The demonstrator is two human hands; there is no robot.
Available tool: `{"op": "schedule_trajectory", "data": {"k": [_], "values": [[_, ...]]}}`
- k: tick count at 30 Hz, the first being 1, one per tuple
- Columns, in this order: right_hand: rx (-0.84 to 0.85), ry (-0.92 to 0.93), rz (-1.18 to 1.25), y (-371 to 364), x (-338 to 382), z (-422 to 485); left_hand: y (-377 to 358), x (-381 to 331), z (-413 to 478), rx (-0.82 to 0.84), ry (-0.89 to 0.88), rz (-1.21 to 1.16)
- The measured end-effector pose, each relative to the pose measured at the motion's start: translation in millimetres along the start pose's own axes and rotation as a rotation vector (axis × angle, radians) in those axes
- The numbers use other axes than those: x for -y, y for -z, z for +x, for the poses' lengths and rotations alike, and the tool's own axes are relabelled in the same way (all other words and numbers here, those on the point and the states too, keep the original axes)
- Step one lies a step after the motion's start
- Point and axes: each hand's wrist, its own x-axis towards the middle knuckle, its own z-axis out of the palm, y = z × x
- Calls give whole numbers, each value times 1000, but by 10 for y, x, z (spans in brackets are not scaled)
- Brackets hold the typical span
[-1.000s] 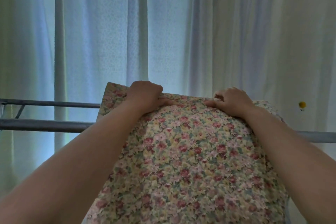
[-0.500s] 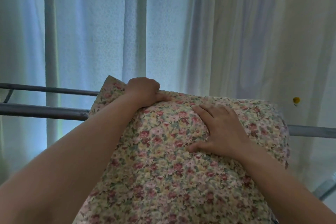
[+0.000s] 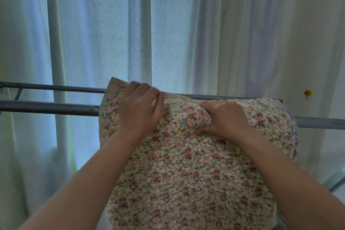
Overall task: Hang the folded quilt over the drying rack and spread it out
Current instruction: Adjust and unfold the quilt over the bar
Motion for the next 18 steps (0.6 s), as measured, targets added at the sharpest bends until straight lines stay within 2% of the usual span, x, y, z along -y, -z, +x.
{"op": "schedule_trajectory", "data": {"k": [2,4,7,9,12,13,15,18], "values": [[-6,-2,14,-7,15,0,143,110,-274,-108,159,25],[-9,-6,29,-15,20,-4,244,265,-533,-150,425,52],[-10,-15,54,-18,23,0,318,427,-806,-80,891,-10],[-9,-17,66,-13,23,0,338,490,-934,42,1088,-111],[3,-15,70,2,22,2,345,512,-1024,245,1274,-616],[6,-16,76,4,18,-2,351,502,-1039,268,1312,-735],[18,-13,88,13,10,-4,351,485,-1052,239,1316,-754],[30,-6,89,32,0,9,350,422,-1023,100,1319,-723]]}}
